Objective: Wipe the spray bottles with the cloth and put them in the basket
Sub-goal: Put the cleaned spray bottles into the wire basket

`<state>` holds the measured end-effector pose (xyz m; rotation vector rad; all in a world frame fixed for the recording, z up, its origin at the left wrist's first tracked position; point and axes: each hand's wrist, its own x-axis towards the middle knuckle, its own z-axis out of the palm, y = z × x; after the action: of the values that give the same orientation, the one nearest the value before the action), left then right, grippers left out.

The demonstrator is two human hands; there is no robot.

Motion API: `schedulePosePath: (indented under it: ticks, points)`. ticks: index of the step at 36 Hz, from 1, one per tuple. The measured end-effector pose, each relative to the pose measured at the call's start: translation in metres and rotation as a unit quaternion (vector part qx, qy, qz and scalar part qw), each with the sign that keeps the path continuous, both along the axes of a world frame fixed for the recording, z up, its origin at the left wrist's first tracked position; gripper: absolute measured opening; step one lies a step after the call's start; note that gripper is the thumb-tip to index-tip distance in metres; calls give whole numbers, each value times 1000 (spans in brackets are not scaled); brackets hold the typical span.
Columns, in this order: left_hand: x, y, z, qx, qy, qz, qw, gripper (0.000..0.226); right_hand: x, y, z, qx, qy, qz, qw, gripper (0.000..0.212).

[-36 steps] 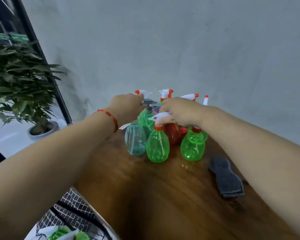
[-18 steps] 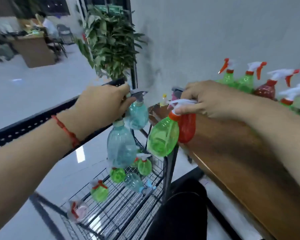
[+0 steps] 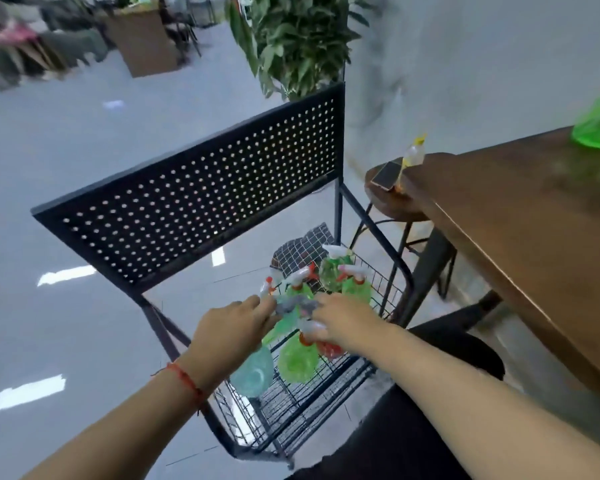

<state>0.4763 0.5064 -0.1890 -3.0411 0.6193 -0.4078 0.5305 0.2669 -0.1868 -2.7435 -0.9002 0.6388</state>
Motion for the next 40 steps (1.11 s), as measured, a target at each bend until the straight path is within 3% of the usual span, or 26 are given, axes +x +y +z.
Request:
schedulePosePath:
  ticks: [2, 3, 6, 8, 13, 16, 21, 23, 25, 26, 30, 31, 32, 35, 40]
  points:
    - [-5, 5, -2, 5, 29, 11, 999, 36, 3, 8, -12, 3, 16, -1, 1000, 48]
    - [-9, 7, -3, -3, 39, 19, 999, 29, 5, 11, -17, 10, 18, 7, 1000, 41]
    - [-16, 14, -8, -21, 118, 74, 990, 37, 7, 20, -29, -23, 19, 40, 999, 25]
    - [-14, 10, -13, 14, 167, 104, 980, 42, 8, 23, -37, -9, 39, 23, 999, 27]
    - [-12, -12, -35, 37, 243, 192, 950, 38, 9, 25, -58, 2, 64, 12, 998, 61]
    - [-9, -15, -55, -6, 261, 246, 933, 44, 14, 28, -65, 25, 67, 1, 997, 67]
    - [-14, -7, -75, -26, 266, 249, 931, 45, 23, 32, -73, 115, 16, -41, 992, 31]
    - [-17, -2, -81, -39, 264, 253, 930, 46, 30, 42, -71, 144, 2, -27, 989, 43]
    - [-18, 0, -86, -56, 259, 253, 930, 48, 38, 56, -71, 109, -3, 43, 993, 62]
    - [-17, -1, -88, -59, 263, 252, 930, 50, 40, 64, -73, 80, -7, 75, 994, 60]
    - [-11, -10, -89, -103, 288, 294, 905, 50, 46, 89, -96, 16, -64, 117, 991, 9]
    - [-12, -11, -89, -129, 296, 314, 893, 54, 47, 91, -97, 21, -67, 119, 990, 1]
    - [-14, -10, -91, -152, 300, 328, 883, 57, 49, 94, -97, 22, -68, 120, 990, 8]
    - [-27, -6, -97, -175, 308, 347, 868, 47, 49, 102, -96, 33, -57, 114, 991, 28]
    - [-37, -8, -97, -116, 327, 335, 876, 20, 45, 112, -95, 9, -23, 121, 992, 31]
